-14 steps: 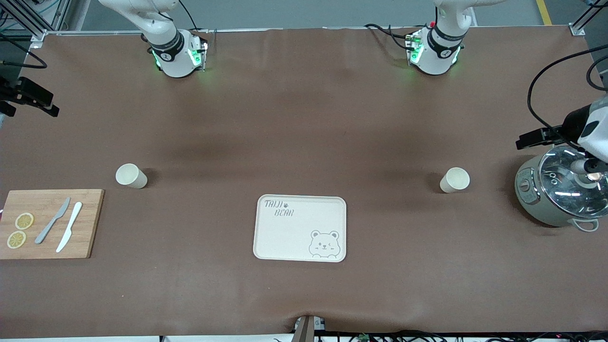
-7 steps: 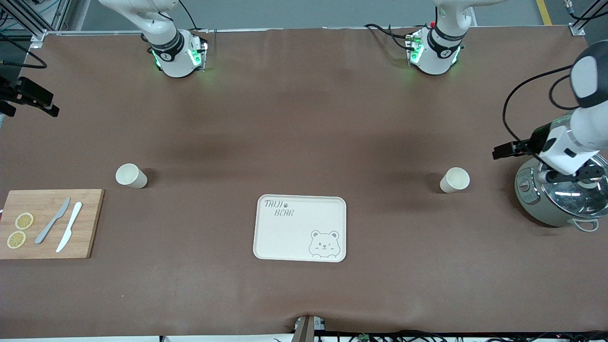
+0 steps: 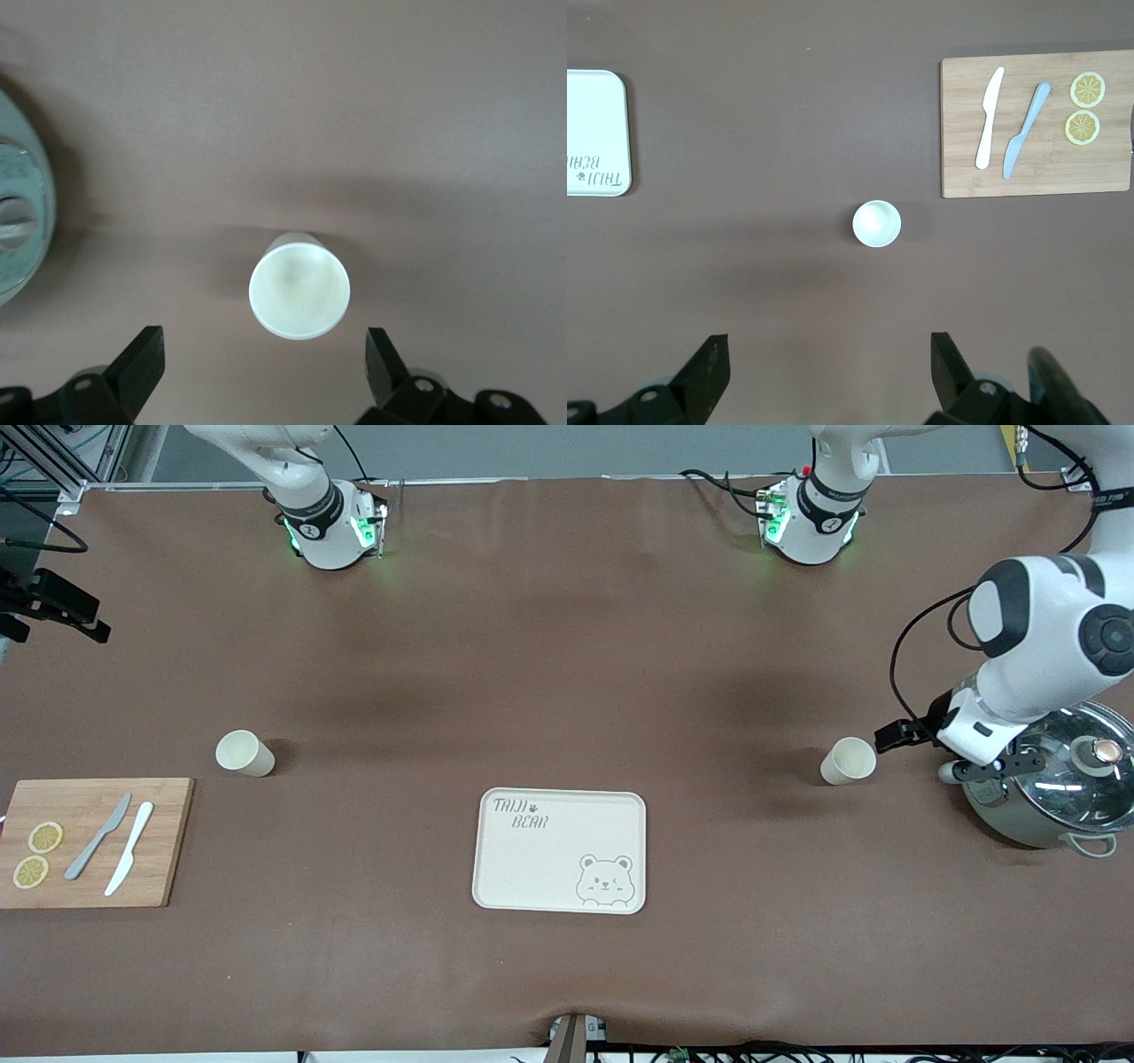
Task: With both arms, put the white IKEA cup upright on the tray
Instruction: 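Close the left gripper around the white paper cup's rim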
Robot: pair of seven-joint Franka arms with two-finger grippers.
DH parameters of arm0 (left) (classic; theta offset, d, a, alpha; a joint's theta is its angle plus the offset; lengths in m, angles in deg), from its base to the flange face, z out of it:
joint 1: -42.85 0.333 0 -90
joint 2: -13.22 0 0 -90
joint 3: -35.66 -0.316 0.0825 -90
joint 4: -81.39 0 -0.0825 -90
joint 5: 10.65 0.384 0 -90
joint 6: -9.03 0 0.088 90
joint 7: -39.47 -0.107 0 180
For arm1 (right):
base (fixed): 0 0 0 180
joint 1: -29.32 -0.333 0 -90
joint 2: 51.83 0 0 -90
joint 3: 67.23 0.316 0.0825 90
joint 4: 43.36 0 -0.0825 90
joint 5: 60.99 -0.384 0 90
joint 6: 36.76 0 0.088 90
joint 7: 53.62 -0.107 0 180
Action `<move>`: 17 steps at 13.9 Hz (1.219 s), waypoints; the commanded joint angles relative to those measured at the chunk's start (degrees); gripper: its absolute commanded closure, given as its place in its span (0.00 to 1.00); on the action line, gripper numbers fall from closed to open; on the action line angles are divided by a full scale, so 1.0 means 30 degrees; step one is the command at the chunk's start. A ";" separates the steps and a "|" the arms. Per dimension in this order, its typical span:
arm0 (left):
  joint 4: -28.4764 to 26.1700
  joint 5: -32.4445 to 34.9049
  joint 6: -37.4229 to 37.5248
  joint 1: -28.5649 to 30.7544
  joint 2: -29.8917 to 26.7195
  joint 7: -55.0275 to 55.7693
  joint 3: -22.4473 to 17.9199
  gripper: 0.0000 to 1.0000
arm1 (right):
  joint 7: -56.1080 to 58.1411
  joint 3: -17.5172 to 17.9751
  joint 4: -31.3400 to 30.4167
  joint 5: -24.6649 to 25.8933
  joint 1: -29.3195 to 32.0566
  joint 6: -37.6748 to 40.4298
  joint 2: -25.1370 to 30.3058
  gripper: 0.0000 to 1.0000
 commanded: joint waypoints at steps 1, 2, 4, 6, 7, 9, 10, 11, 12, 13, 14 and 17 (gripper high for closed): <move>-0.1773 -0.0142 -0.3450 0.0169 0.0452 0.0157 0.0122 0.00 | -0.0174 0.0168 0.0075 0.0064 0.0213 0.0113 0.0133 0.00; -0.2274 -0.0142 -0.4567 0.0170 0.0744 0.0157 0.0122 0.00 | -0.0174 0.0168 0.0075 0.0064 0.0213 0.0084 0.0133 0.00; -0.2484 -0.0142 -0.5309 0.0170 0.1330 0.0186 0.0122 0.00 | -0.0174 0.0168 0.0075 0.0064 0.0213 0.0084 0.0133 0.00; -0.2484 -0.0142 -0.5370 0.0170 0.1712 0.0157 0.0122 0.00 | -0.0174 0.0168 0.0075 0.0064 0.0213 0.0084 0.0133 0.00; -0.2484 -0.0142 -0.5370 0.0170 0.1829 0.0128 0.0122 0.00 | -0.0174 0.0168 0.0075 0.0064 0.0213 0.0084 0.0133 0.00; -0.2484 -0.0142 -0.5370 0.0170 0.2122 0.0127 0.0122 0.05 | -0.0174 0.0168 0.0075 0.0064 0.0213 0.0084 0.0133 0.00; -0.2484 -0.0142 -0.5370 0.0170 0.2210 0.0127 0.0122 0.13 | -0.0174 0.0168 0.0075 0.0064 0.0213 0.0084 0.0133 0.00; -0.2484 -0.0142 -0.5370 0.0170 0.2269 0.0098 0.0122 0.20 | -0.0174 0.0168 0.0075 0.0064 0.0242 0.0084 0.0133 0.00; -0.2484 -0.0142 -0.5370 0.0170 0.2357 0.0098 0.0122 0.25 | -0.0174 0.0168 0.0075 0.0064 0.0242 0.0084 0.0133 0.00; -0.2397 -0.0142 -0.5370 0.0141 0.2474 0.0098 0.0122 0.34 | -0.0174 0.0168 0.0075 0.0064 0.0242 0.0084 0.0133 0.00; -0.2367 -0.0142 -0.5341 0.0140 0.2562 0.0098 0.0122 0.45 | -0.0174 0.0168 0.0075 0.0064 0.0242 0.0084 0.0133 0.00; -0.2396 -0.0142 -0.5340 0.0140 0.2592 0.0157 0.0122 0.71 | -0.0174 0.0168 0.0104 0.0034 0.0271 0.0055 0.0104 0.00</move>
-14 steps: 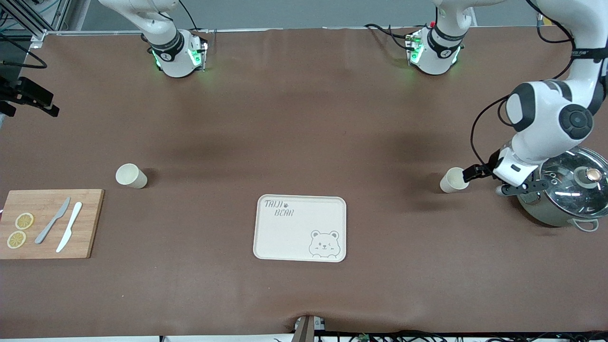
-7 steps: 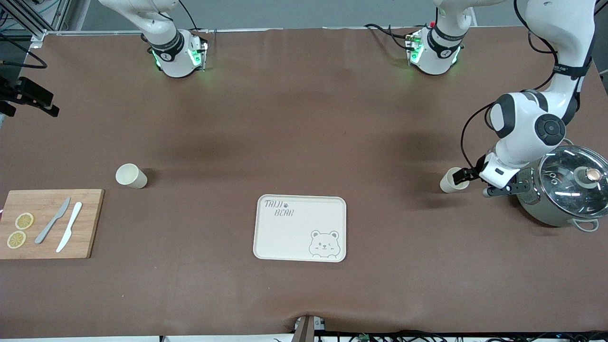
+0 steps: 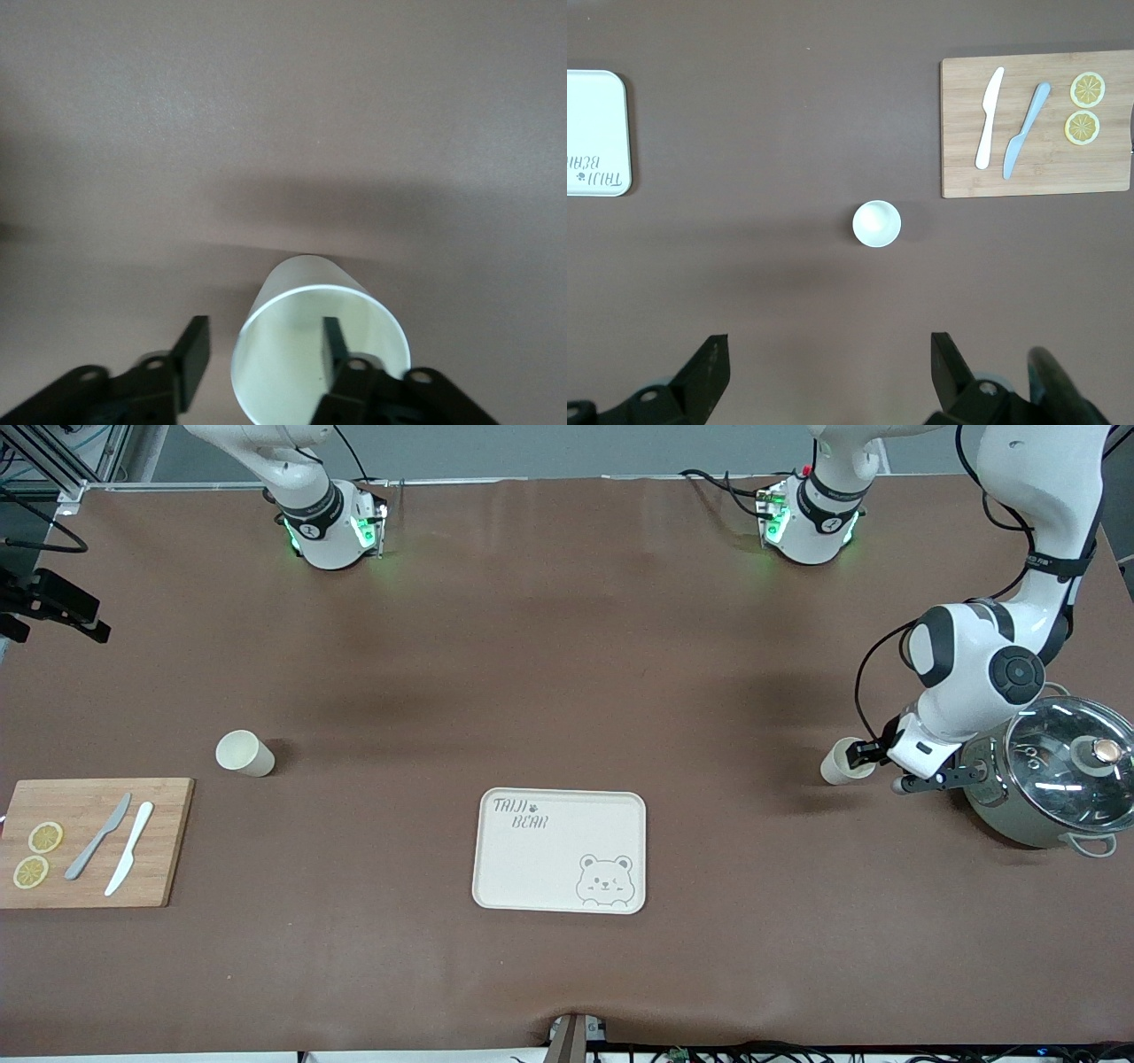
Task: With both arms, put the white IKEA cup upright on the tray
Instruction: 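Close the left gripper around the white paper cup's rim, then carry the cup with the left gripper and lower it onto the tray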
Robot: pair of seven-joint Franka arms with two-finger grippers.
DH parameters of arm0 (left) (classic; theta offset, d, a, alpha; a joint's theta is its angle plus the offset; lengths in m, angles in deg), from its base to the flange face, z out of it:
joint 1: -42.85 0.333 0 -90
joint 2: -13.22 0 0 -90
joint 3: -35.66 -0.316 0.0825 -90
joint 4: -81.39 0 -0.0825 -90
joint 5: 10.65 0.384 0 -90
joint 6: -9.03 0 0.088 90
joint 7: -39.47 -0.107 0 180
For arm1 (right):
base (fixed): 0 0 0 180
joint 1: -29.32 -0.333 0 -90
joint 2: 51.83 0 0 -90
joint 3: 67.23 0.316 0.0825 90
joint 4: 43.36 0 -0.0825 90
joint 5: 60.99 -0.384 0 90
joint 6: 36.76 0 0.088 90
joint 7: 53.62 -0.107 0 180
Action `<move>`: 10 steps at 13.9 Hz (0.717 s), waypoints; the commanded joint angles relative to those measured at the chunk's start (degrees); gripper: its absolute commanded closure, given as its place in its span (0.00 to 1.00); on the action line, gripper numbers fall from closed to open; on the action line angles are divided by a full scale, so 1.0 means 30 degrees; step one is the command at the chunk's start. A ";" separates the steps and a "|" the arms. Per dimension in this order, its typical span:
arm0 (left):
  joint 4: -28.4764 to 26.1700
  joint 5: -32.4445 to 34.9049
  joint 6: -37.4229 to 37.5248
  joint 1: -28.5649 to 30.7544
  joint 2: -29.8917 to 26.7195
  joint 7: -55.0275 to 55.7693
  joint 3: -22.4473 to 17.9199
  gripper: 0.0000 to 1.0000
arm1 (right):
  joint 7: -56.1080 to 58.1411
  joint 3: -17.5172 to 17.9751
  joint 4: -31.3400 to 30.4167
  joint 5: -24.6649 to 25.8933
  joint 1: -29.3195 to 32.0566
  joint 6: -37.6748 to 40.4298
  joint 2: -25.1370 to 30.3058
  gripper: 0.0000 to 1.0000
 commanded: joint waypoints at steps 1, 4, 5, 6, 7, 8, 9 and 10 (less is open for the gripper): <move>-0.0022 -0.0142 -0.0172 0.0090 0.0044 0.0152 0.0123 0.84 | -0.0171 0.0168 0.0075 0.0034 0.0271 0.0055 0.0104 0.00; -0.0051 -0.0113 -0.0172 0.0061 0.0103 0.0152 0.0123 1.00 | -0.0171 0.0168 0.0074 0.0034 0.0242 0.0055 0.0104 0.00; -0.0022 -0.0141 -0.0143 0.0032 0.0074 0.0181 0.0123 1.00 | -0.0171 0.0168 0.0103 0.0034 0.0242 0.0055 0.0104 0.00; 0.0210 -0.0142 -0.0026 -0.0055 0.0074 0.0152 0.0123 1.00 | -0.0171 0.0168 0.0075 0.0034 0.0271 0.0055 0.0104 0.00; 0.0590 -0.0142 0.0323 -0.0114 0.0016 0.0152 0.0123 1.00 | -0.0171 0.0168 0.0074 0.0034 0.0271 0.0055 0.0075 0.00; 0.1144 -0.0142 0.1574 -0.0086 -0.0014 0.0181 0.0152 1.00 | -0.0171 0.0168 0.0103 0.0034 0.0242 0.0055 0.0103 0.00; 0.1614 -0.0142 0.2630 -0.0172 -0.0014 0.0616 0.0181 1.00 | -0.0171 0.0168 0.0104 0.0034 0.0271 0.0055 0.0075 0.00; 0.1967 -0.0142 0.3221 -0.0463 -0.0014 0.1491 0.0443 1.00 | -0.0171 0.0168 0.0104 0.0034 0.0242 0.0055 0.0074 0.00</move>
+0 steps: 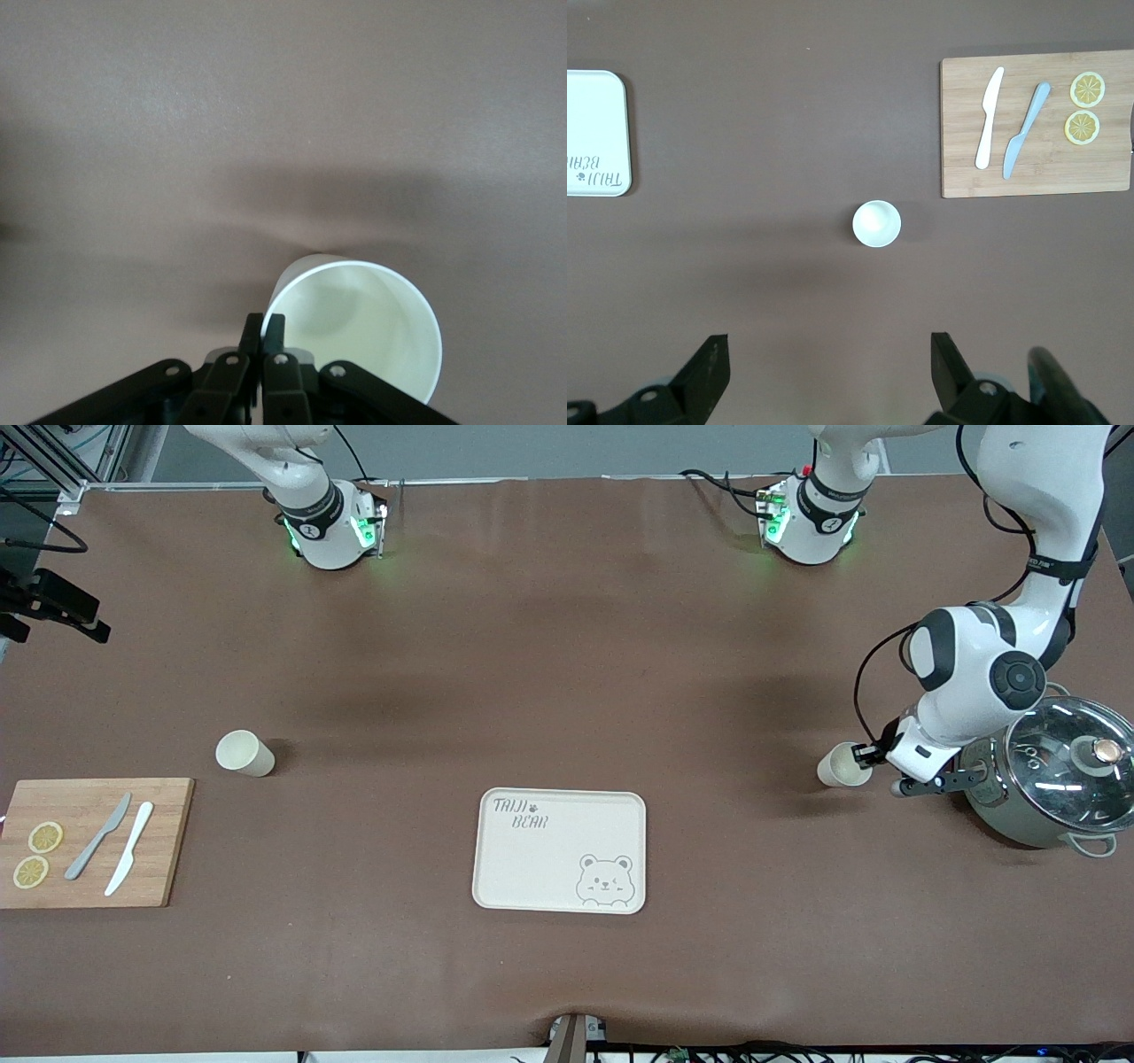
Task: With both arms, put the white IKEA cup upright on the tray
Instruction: 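Carry the cup with the left gripper and lower it onto the tray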
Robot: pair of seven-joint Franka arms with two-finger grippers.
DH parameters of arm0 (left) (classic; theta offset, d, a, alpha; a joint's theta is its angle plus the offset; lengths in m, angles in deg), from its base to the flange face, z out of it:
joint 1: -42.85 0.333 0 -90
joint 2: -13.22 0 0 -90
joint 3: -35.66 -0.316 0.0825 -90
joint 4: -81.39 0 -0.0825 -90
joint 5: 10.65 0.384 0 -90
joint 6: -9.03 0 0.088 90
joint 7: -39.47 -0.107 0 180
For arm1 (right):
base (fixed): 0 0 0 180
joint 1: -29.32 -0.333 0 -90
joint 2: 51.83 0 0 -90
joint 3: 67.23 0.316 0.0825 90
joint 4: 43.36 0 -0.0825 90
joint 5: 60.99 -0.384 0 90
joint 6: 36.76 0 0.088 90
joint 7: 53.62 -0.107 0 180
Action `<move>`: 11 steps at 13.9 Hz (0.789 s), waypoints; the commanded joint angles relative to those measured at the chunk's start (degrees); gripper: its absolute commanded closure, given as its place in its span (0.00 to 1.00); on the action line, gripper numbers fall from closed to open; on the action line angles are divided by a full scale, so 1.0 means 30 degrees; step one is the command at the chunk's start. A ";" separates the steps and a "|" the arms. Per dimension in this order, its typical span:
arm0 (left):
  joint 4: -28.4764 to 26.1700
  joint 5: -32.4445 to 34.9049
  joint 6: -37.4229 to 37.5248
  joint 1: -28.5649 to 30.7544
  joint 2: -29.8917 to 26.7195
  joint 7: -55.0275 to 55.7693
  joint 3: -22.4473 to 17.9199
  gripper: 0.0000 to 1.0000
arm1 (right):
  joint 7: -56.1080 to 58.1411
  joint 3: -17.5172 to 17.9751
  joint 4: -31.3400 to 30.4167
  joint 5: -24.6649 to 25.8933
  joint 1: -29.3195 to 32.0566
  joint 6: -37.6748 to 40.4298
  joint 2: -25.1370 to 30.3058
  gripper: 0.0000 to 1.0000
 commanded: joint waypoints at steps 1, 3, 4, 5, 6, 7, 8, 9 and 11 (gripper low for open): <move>0.1328 -0.0141 0.1649 -0.0745 -0.0129 0.2199 0.0439 1.00 | -0.0163 0.0170 0.0104 0.0006 0.0269 0.0055 0.0076 0.00; 0.2235 -0.0170 0.1680 -0.1798 0.0017 0.3960 0.0440 1.00 | -0.0163 0.0199 0.0133 0.0005 0.0269 0.0055 0.0047 0.00; 0.2849 -0.0171 0.1825 -0.2296 0.0366 0.4953 0.0440 1.00 | -0.0163 0.0170 0.0191 0.0005 0.0269 0.0055 0.0046 0.00; 0.3784 -0.0171 0.2377 -0.2766 0.0746 0.5891 0.0440 1.00 | -0.0163 0.0170 0.0192 0.0005 0.0269 0.0055 0.0046 0.00; 0.4866 -0.0171 0.3137 -0.3350 0.1185 0.6887 0.0440 1.00 | -0.0192 0.0170 0.0192 -0.0024 0.0298 0.0084 0.0046 0.00; 0.6008 -0.0142 0.3928 -0.3936 0.1712 0.7999 0.0440 1.00 | -0.0163 0.0170 0.0192 -0.0024 0.0357 0.0085 0.0046 0.00; 0.7151 -0.0141 0.4690 -0.4580 0.2181 0.9054 0.0440 1.00 | -0.0163 0.0170 0.0192 -0.0024 0.0357 0.0085 0.0046 0.00; 0.8177 -0.0112 0.5219 -0.5283 0.2621 1.0109 0.0411 1.00 | -0.0192 0.0170 0.0192 -0.0024 0.0328 0.0085 0.0046 0.00; 0.9529 -0.0112 0.5254 -0.6253 0.3325 1.1199 0.0411 1.00 | -0.0192 0.0170 0.0192 -0.0024 0.0357 0.0055 0.0046 0.00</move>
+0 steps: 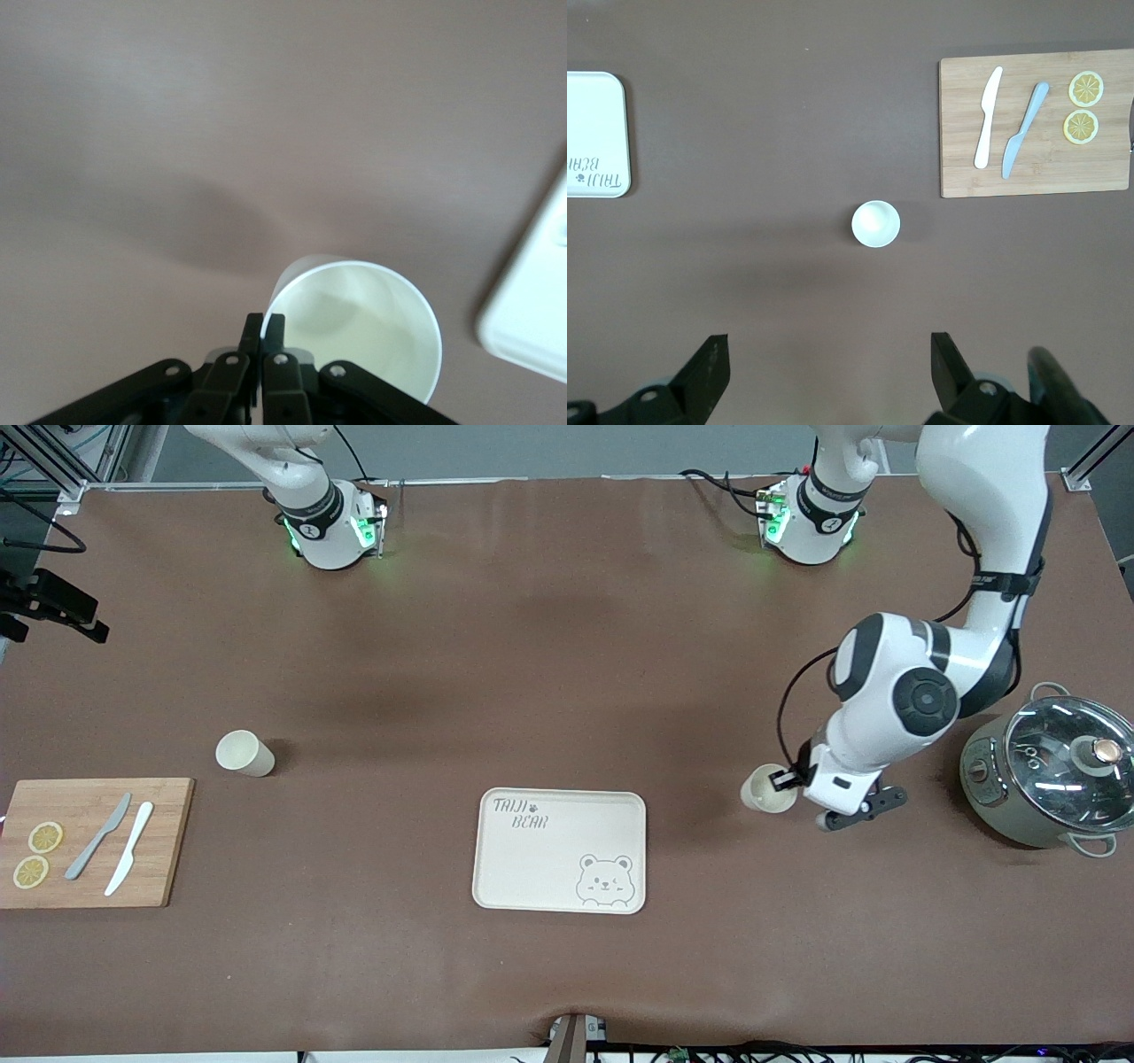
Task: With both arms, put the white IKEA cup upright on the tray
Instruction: 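Carry the cup with the left gripper and lower it onto the tray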
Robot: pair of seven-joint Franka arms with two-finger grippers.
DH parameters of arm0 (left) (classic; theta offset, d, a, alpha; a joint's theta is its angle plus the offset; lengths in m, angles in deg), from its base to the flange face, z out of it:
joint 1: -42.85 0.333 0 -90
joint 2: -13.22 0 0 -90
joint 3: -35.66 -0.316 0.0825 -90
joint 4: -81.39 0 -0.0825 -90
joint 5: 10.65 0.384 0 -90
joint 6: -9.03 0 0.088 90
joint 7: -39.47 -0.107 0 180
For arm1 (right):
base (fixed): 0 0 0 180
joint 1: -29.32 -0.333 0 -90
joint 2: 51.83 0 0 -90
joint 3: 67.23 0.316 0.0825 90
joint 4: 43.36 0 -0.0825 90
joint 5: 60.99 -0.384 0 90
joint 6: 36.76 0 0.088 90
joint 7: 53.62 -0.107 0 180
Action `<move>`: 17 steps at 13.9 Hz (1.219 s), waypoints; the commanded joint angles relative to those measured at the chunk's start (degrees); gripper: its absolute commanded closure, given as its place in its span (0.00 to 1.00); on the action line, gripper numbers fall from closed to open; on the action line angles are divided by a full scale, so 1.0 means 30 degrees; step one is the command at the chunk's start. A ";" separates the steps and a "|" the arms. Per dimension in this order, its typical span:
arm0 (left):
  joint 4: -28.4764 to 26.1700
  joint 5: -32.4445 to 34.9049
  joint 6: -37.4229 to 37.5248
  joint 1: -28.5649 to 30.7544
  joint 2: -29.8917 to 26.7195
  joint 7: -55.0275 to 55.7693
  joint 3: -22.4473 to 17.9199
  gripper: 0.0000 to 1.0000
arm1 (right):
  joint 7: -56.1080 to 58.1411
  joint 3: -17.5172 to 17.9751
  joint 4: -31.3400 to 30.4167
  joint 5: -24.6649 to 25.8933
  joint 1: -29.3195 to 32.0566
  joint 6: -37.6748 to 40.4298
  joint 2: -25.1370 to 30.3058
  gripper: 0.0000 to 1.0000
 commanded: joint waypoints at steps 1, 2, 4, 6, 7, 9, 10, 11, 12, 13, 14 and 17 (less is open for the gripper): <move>0.2965 -0.0112 0.0767 -0.1125 0.1692 0.1568 -0.0097 1.00 | -0.0165 0.0179 0.0183 -0.0022 0.0312 0.0061 0.0018 0.00; 0.3699 -0.0112 0.0767 -0.1564 0.2190 0.2299 -0.0097 1.00 | -0.0136 0.0179 0.0183 -0.0022 0.0312 0.0061 0.0018 0.00; 0.4988 -0.0112 0.0767 -0.2472 0.3243 0.3618 -0.0097 1.00 | -0.0135 0.0179 0.0183 -0.0022 0.0312 0.0061 0.0018 0.00; 0.6511 -0.0083 0.0767 -0.3060 0.4357 0.4849 -0.0155 1.00 | -0.0135 0.0179 0.0241 0.0007 0.0283 0.0061 -0.0070 0.00; 0.7185 -0.0083 0.0767 -0.3439 0.4856 0.5348 -0.0243 1.00 | -0.0135 0.0208 0.0386 0.0007 0.0283 0.0061 -0.0099 0.00; 0.8534 -0.0083 0.0593 -0.4085 0.5881 0.6112 -0.0360 1.00 | -0.0106 0.0208 0.0680 0.0007 0.0312 0.0003 -0.0361 0.00; 0.8772 -0.0083 0.0302 -0.4378 0.6205 0.6434 -0.0477 1.00 | -0.0106 0.0208 0.0826 0.0036 0.0341 -0.0230 -0.0566 0.00; 0.8861 -0.0083 -0.0194 -0.4787 0.6353 0.6640 -0.0681 1.00 | -0.0106 0.0208 0.0914 0.0007 0.0371 -0.0783 -0.0742 0.00; 0.8833 -0.0083 -0.0460 -0.5255 0.6413 0.6700 -0.0944 1.00 | -0.0106 0.0208 0.0915 -0.0022 0.0400 -0.1311 -0.0773 0.00; 0.8833 -0.0083 -0.0492 -0.5753 0.6616 0.6701 -0.1382 1.00 | -0.0106 0.0208 0.0944 -0.0022 0.0400 -0.1432 -0.0860 0.00; 0.8891 -0.0083 -0.0753 -0.6193 0.6763 0.6701 -0.1850 1.00 | -0.0106 0.0208 0.0944 -0.0022 0.0371 -0.1433 -0.0861 0.00; 0.8921 -0.0083 -0.3005 -0.7133 0.7582 0.6672 -0.2616 1.00 | -0.0135 0.0208 0.0974 0.0007 0.0312 -0.1433 -0.0861 0.00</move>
